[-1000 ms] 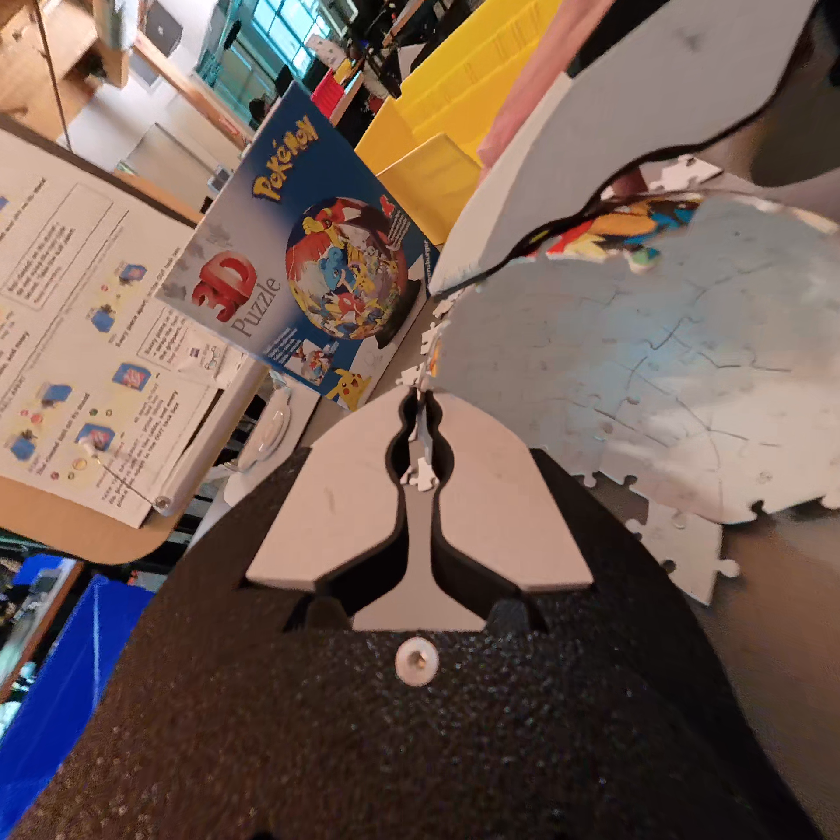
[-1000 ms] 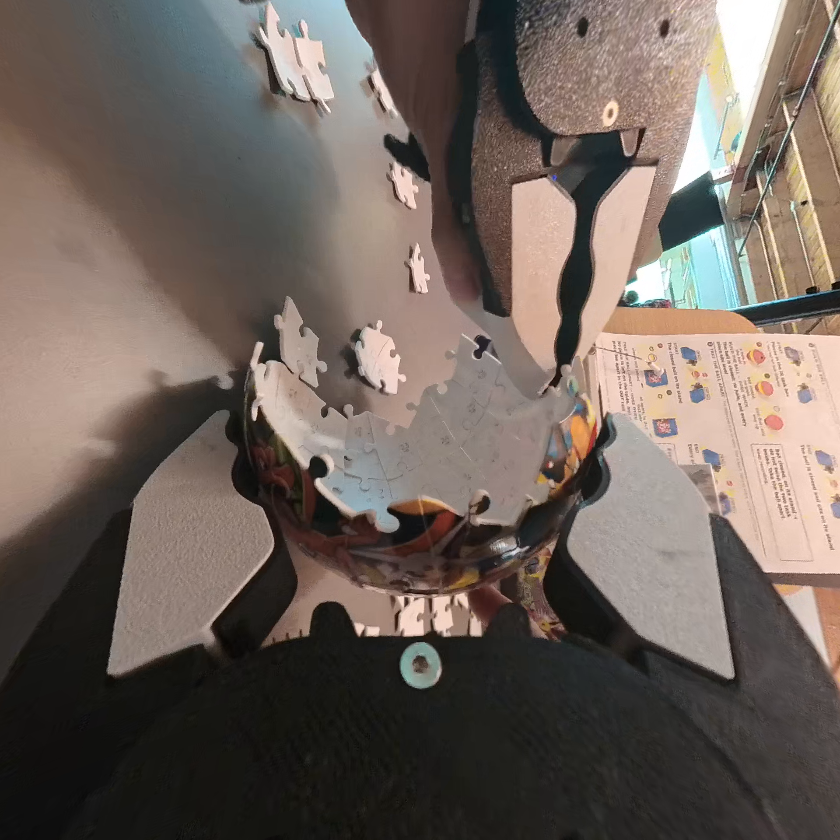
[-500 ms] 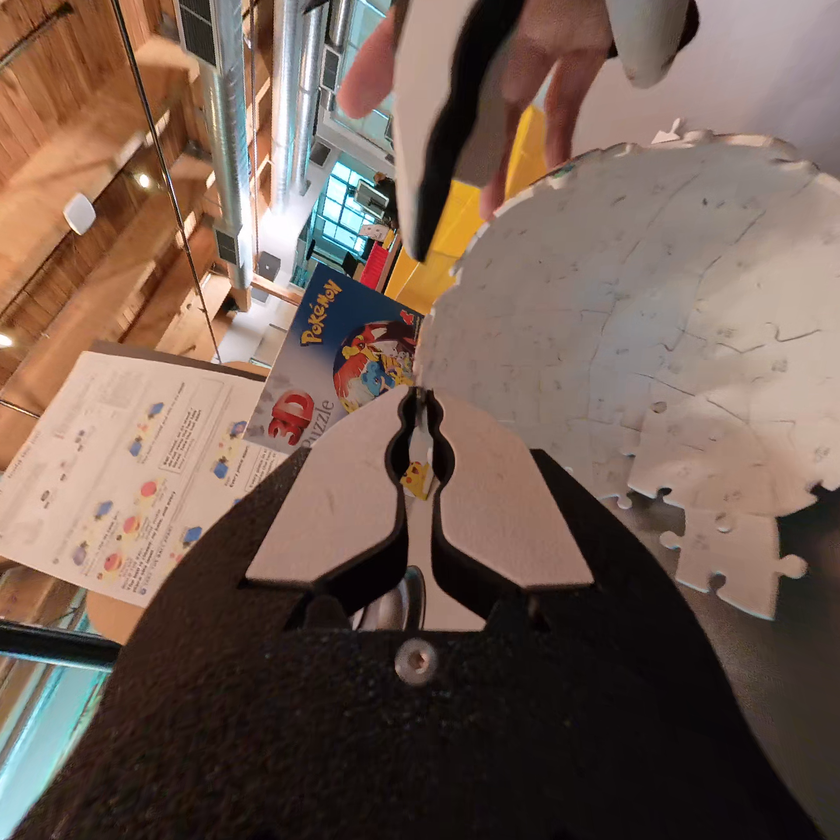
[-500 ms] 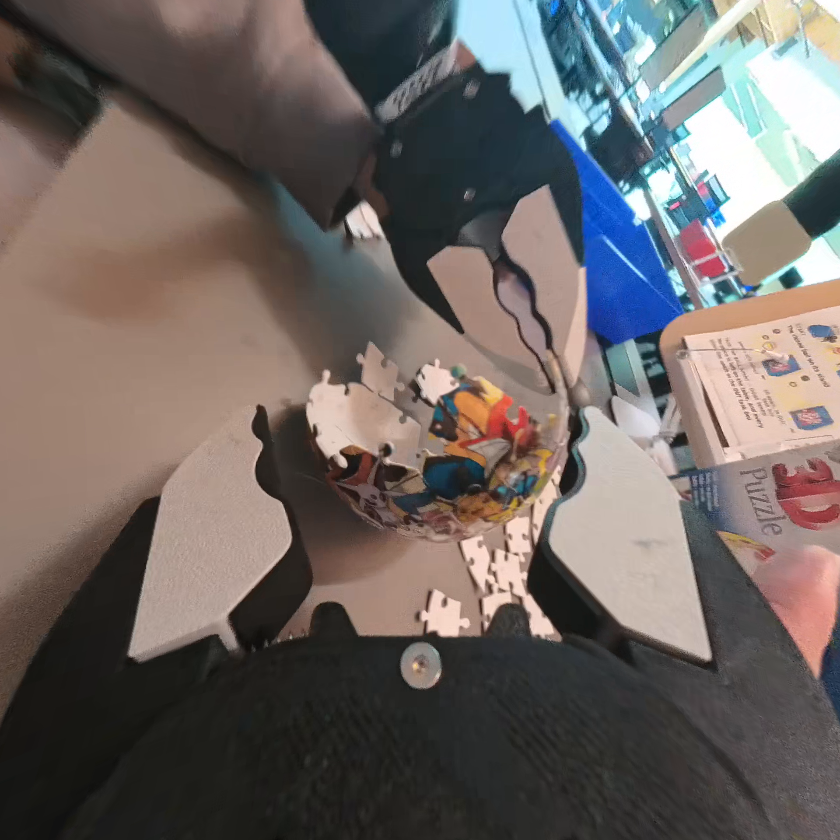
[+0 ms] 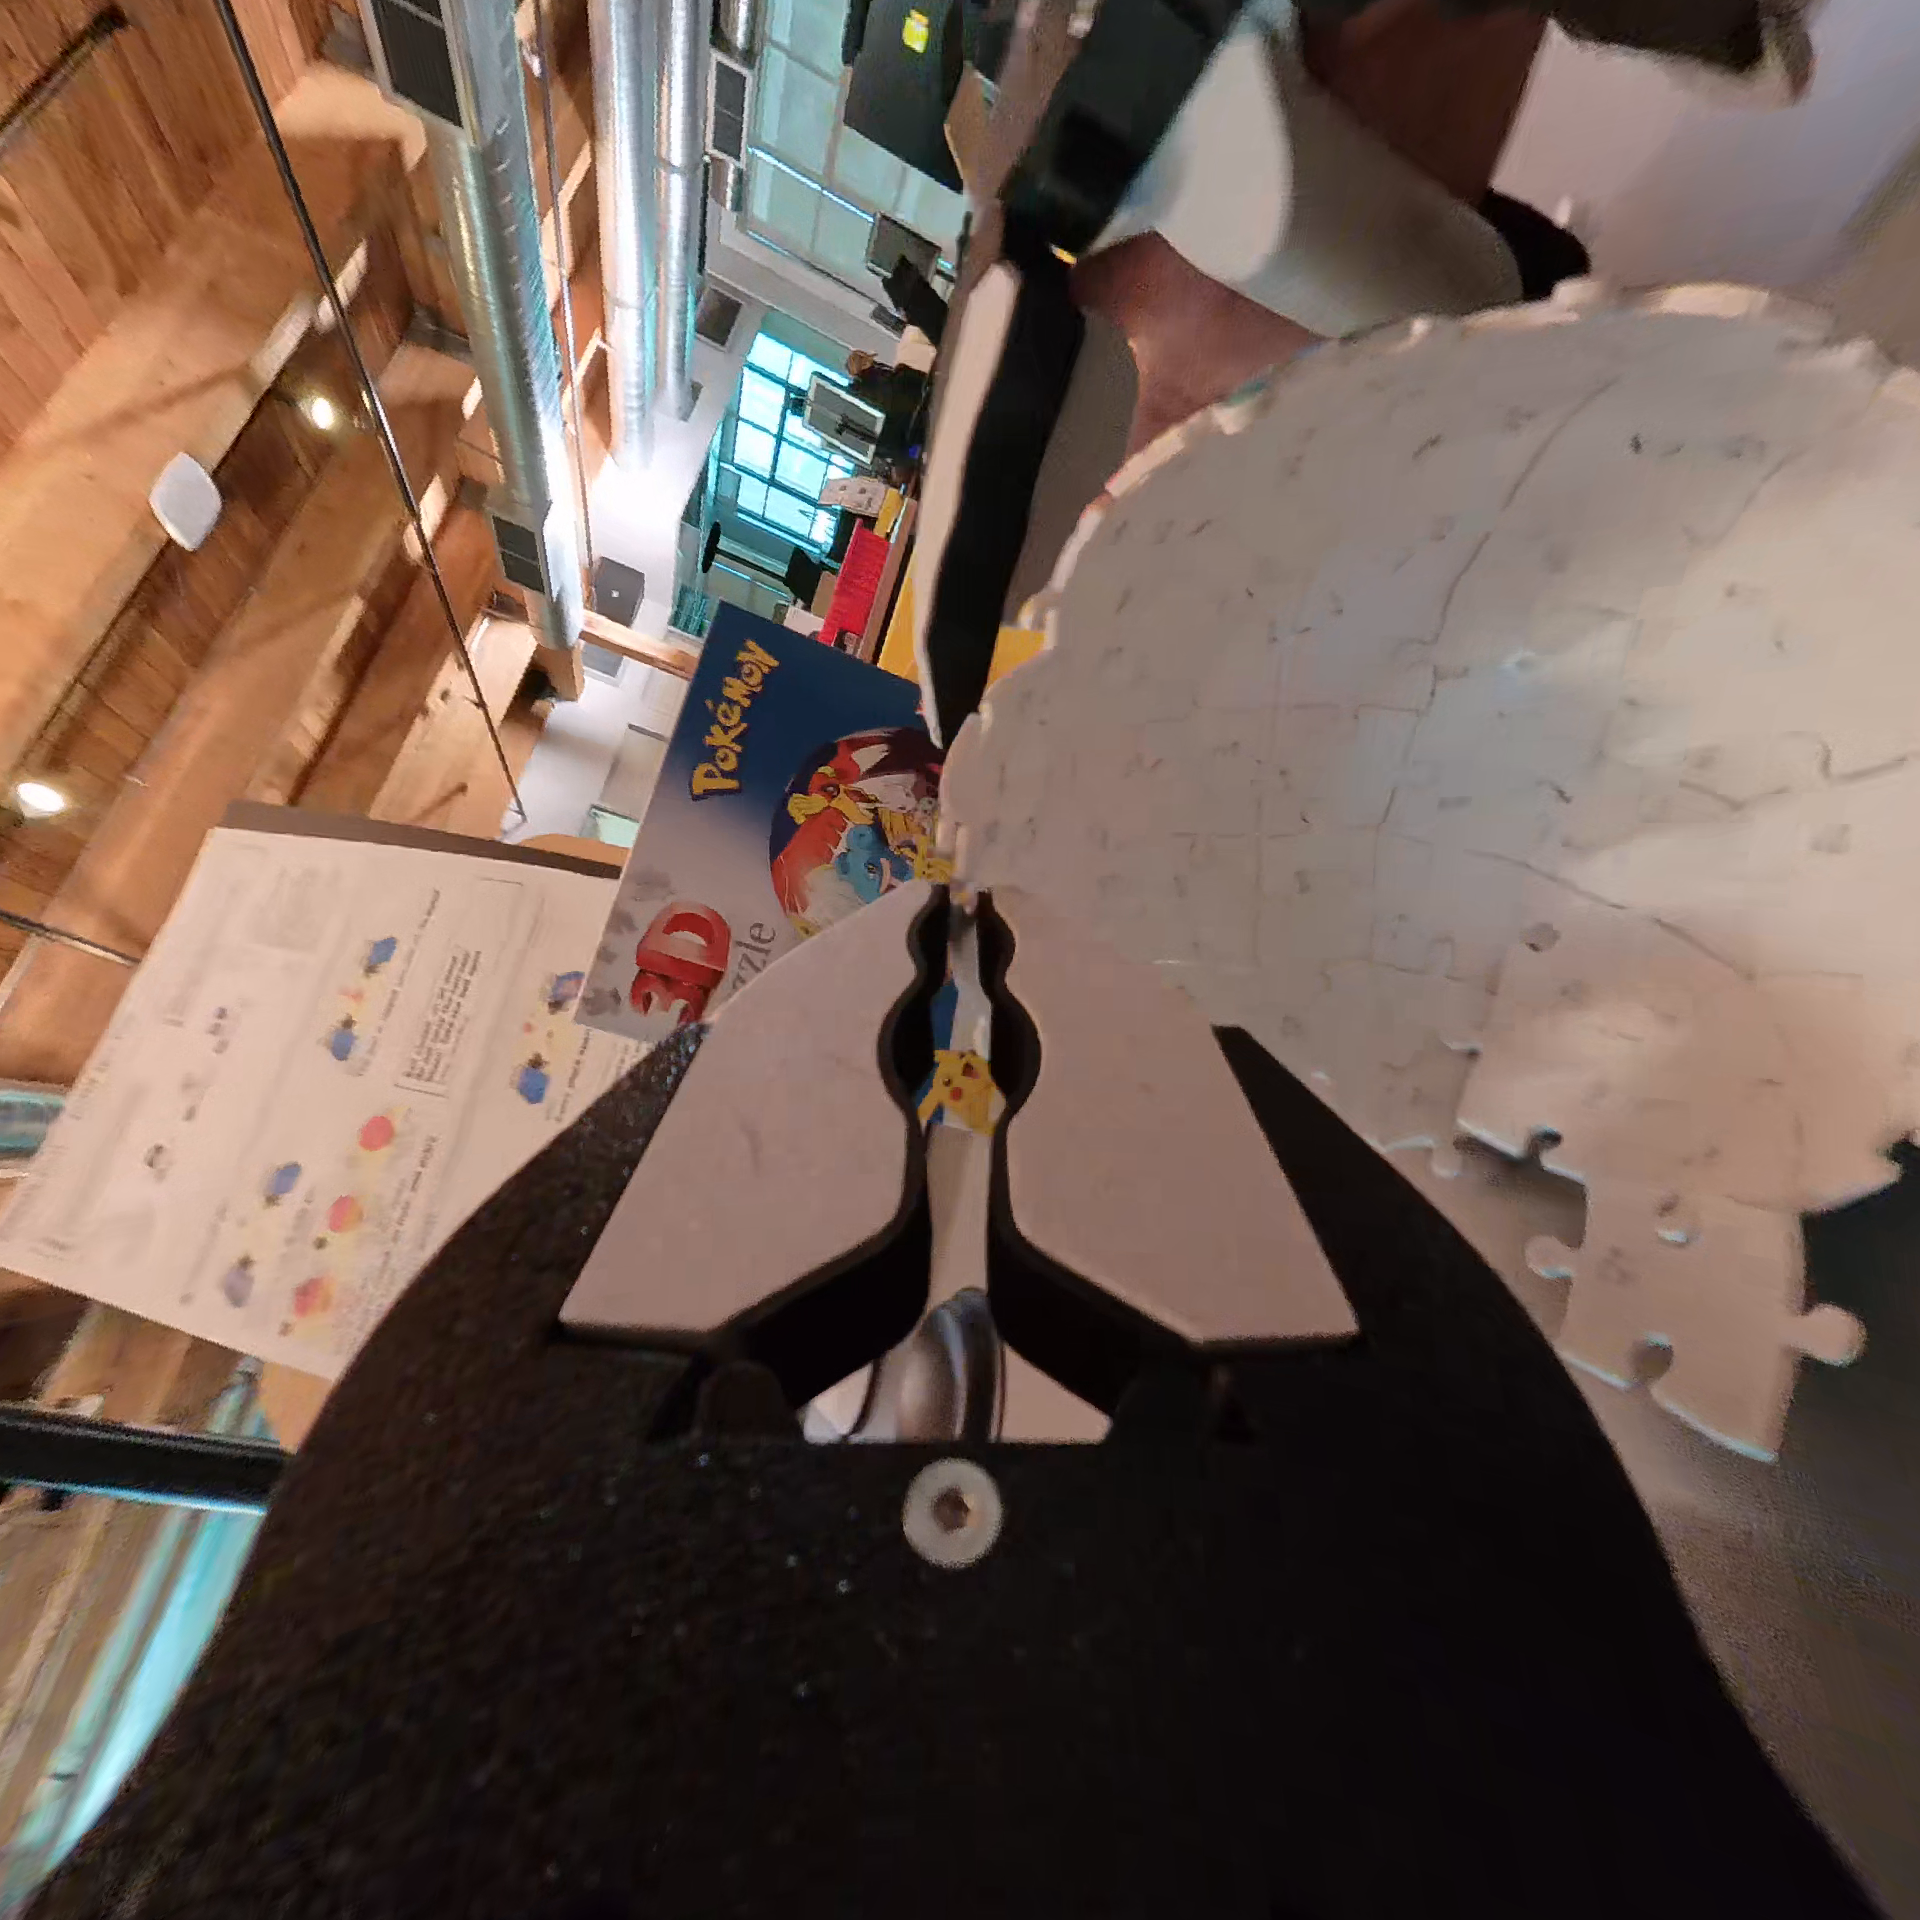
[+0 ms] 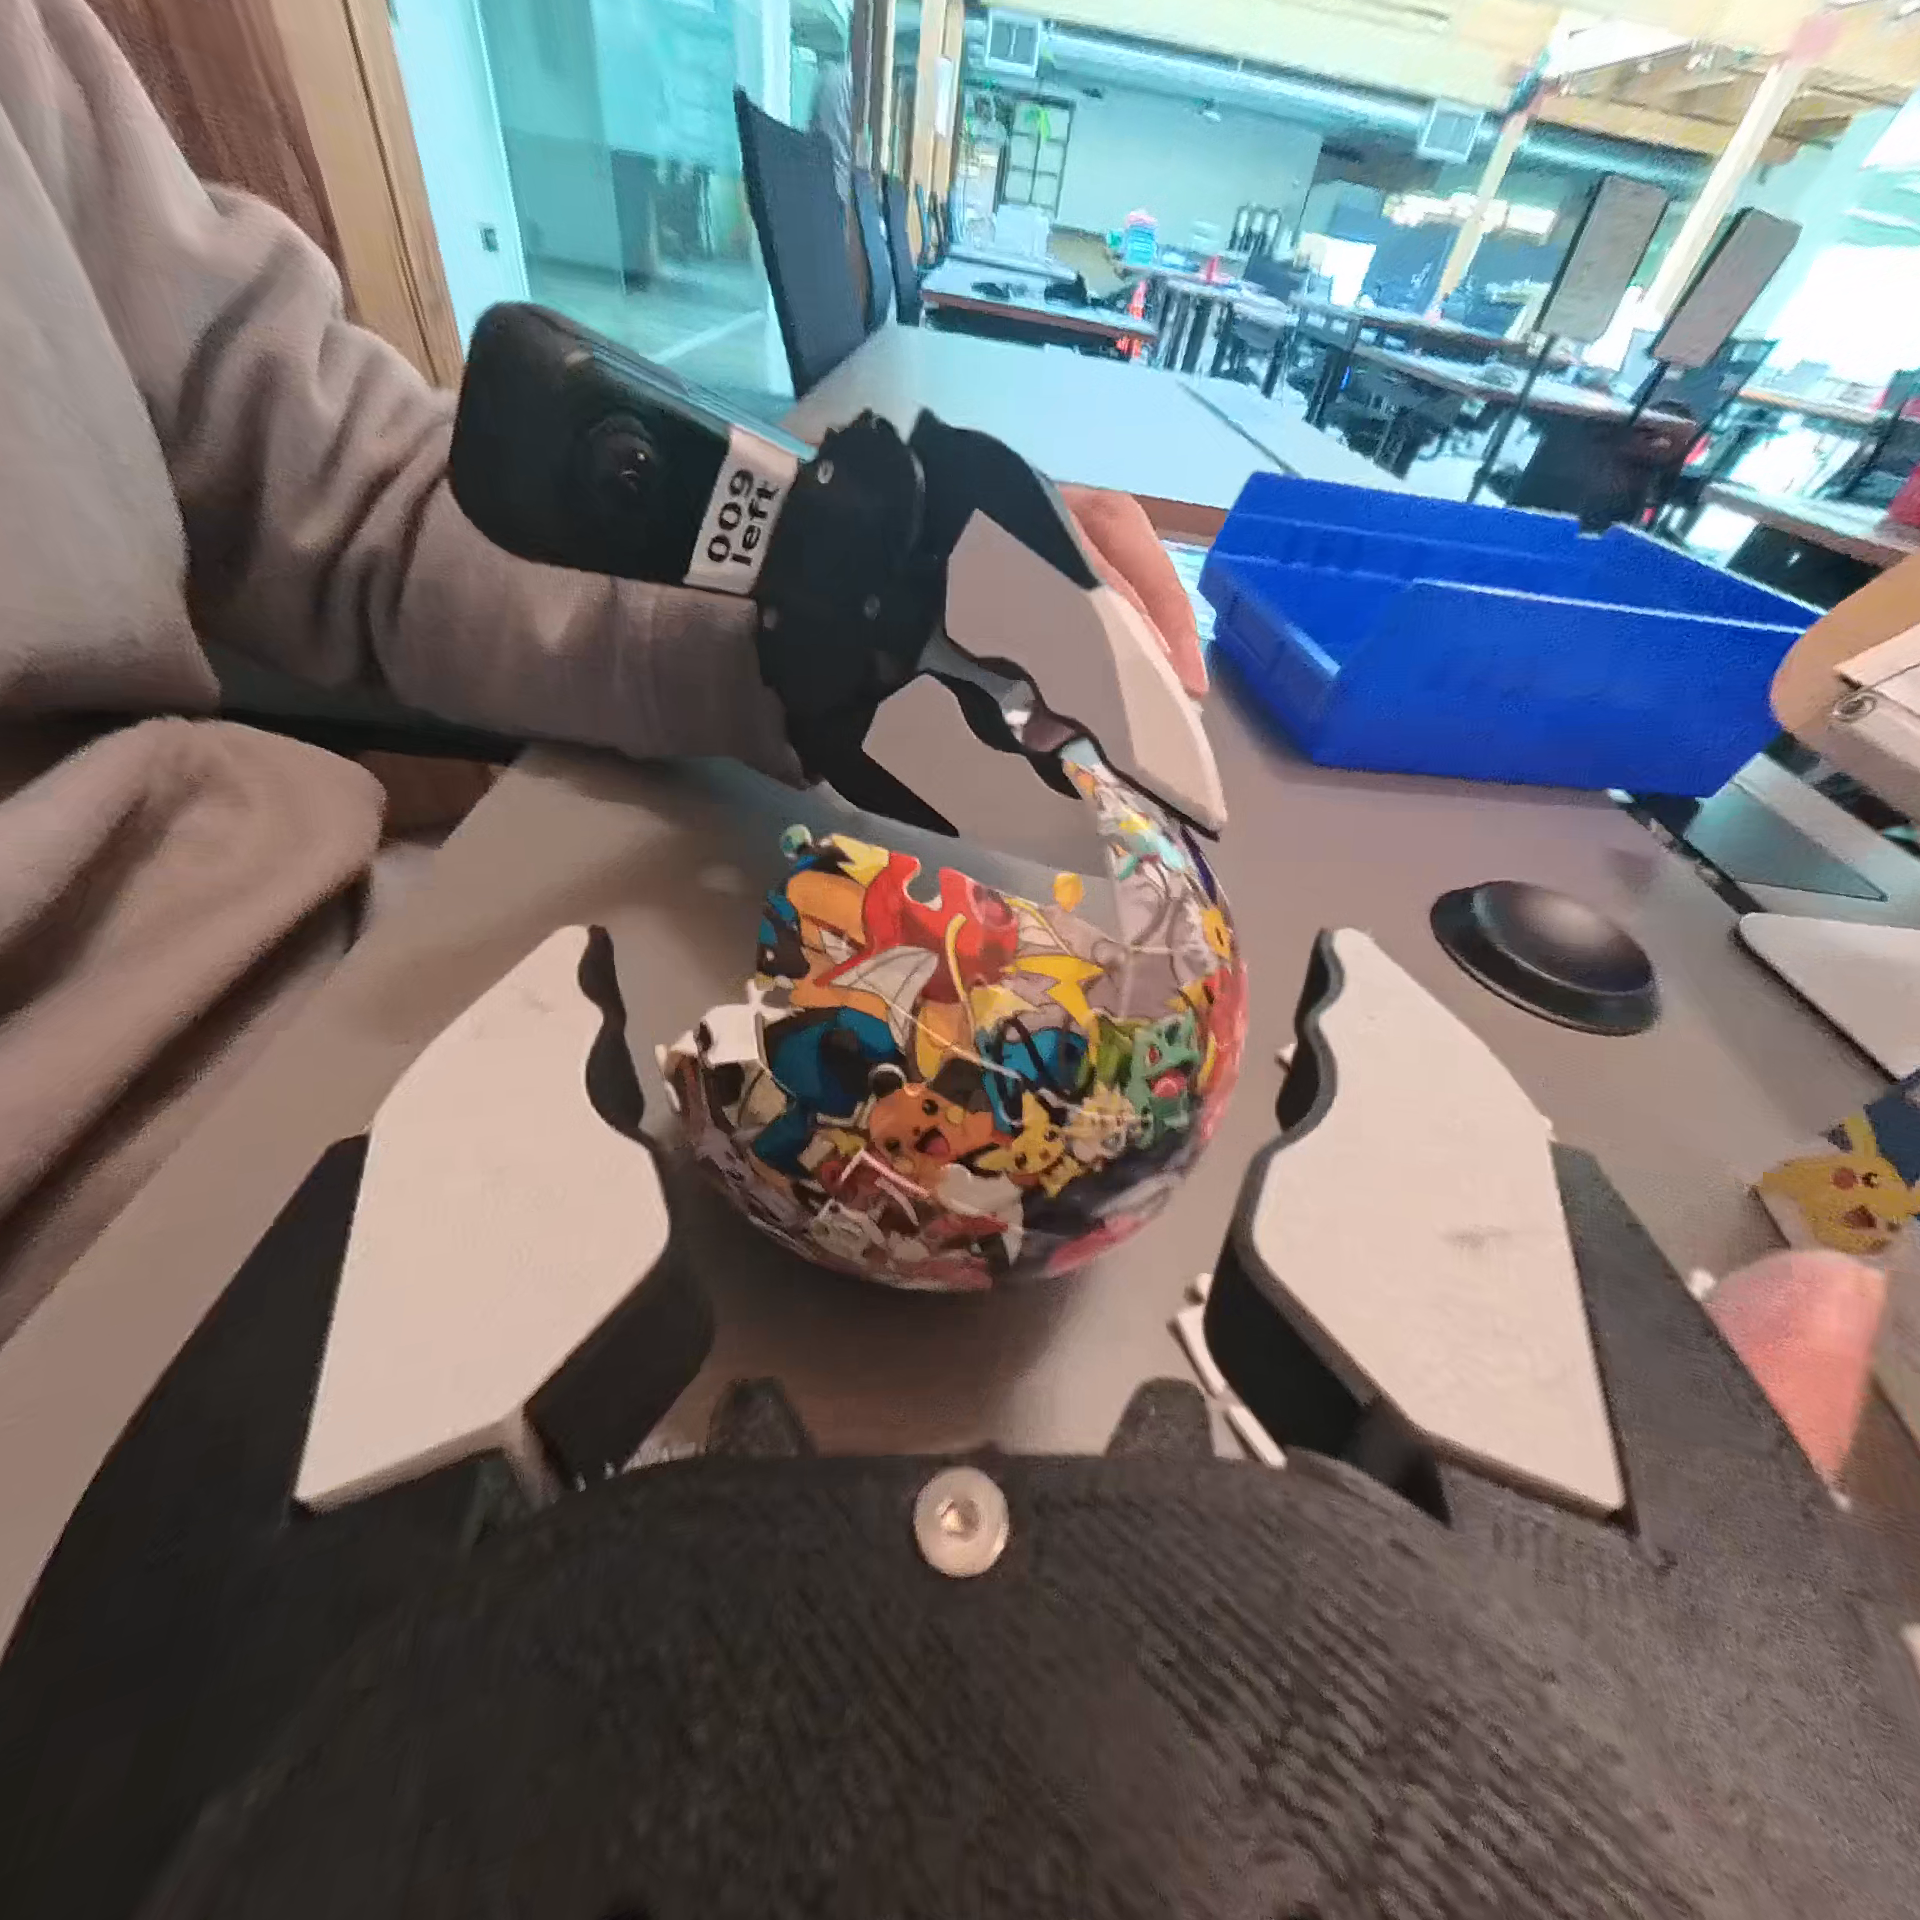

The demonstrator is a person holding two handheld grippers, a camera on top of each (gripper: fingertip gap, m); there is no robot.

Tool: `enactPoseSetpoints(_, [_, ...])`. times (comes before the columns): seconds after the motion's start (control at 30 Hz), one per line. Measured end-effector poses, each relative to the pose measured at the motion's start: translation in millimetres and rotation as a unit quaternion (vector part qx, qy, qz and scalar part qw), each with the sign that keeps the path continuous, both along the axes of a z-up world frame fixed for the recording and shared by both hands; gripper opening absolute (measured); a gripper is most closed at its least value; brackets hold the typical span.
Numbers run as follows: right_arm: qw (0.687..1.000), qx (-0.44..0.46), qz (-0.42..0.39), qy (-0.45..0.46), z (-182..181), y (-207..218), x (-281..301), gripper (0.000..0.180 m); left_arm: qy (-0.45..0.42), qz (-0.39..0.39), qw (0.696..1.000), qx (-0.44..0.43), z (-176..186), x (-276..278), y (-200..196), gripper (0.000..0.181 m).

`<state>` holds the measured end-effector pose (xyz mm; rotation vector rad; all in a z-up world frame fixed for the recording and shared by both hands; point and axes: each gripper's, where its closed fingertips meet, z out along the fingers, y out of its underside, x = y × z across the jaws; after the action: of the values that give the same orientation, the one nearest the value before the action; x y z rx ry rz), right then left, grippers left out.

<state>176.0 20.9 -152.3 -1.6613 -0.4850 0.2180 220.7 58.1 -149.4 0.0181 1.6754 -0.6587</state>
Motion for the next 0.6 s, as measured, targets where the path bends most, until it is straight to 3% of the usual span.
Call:
enactPoseSetpoints(0.13, [1.0, -0.003, -0.016, -0.015, -8, 3, 3, 0.121, 0.036, -0.001, 0.995, -0.089, 7, 8, 1, 0.021])
enactPoseSetpoints(0.23, [1.0, 0.01, -0.025, 0.014, -8, 5, 4, 0.123, 0.11, 0.002, 0.978, -0.178, 6, 12, 4, 0.033])
enactPoseSetpoints(0.4, [0.998, 0.024, -0.061, 0.014, -7, 11, 6, 0.121, 0.342, 0.072, 0.876, -0.331, -25, 4, 16, 0.066])
enactPoseSetpoints(0.53, [0.995, 0.02, -0.082, -0.045, -8, 15, -6, 0.12, 0.471, 0.124, 0.811, -0.323, -63, -19, 17, 0.083])
enactPoseSetpoints(0.6, [0.993, 0.01, -0.09, -0.081, -10, 16, -13, 0.123, 0.489, 0.16, 0.803, -0.301, -80, -23, 24, 0.08])
